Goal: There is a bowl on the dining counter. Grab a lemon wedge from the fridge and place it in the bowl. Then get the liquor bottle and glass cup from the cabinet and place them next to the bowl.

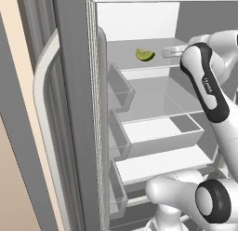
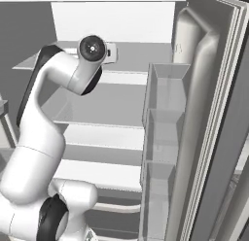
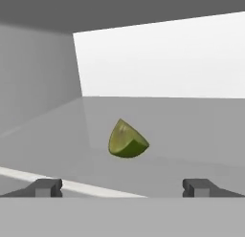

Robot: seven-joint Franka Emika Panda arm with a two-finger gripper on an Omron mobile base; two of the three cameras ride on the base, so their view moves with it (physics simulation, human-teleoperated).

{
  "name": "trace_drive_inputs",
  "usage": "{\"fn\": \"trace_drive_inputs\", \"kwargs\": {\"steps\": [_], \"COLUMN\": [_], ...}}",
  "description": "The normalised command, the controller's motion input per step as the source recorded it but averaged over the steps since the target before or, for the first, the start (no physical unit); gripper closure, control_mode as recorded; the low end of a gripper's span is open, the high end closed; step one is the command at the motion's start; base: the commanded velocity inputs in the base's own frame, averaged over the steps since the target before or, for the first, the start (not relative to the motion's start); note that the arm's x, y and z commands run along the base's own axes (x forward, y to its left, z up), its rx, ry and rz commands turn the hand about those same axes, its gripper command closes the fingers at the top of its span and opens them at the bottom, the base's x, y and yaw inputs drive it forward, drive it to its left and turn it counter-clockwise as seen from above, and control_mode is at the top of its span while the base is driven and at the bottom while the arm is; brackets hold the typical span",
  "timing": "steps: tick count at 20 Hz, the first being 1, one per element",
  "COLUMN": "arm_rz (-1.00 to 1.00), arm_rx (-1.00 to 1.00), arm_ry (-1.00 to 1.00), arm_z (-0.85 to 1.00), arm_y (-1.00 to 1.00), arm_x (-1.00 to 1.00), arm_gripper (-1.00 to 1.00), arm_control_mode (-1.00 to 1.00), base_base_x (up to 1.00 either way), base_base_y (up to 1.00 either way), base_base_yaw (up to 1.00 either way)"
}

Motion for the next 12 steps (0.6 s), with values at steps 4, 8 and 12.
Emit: {"fn": "trace_drive_inputs", "kwargs": {"steps": [4, 8, 12], "arm_rz": [0.0, 0.0, 0.0], "arm_rx": [0.0, 0.0, -0.01], "arm_ry": [0.02, 0.02, 0.01], "arm_z": [0.0, 0.0, -0.11], "arm_y": [0.0, 0.01, 0.09], "arm_x": [0.45, 0.38, 0.27], "arm_gripper": [-1.0, -1.0, -1.0], "arm_control_mode": [-1.0, -1.0, -1.0], "base_base_x": [0.0, 0.0, 0.0], "base_base_y": [0.0, 0.0, 0.0], "base_base_yaw": [0.0, 0.0, 0.0]}}
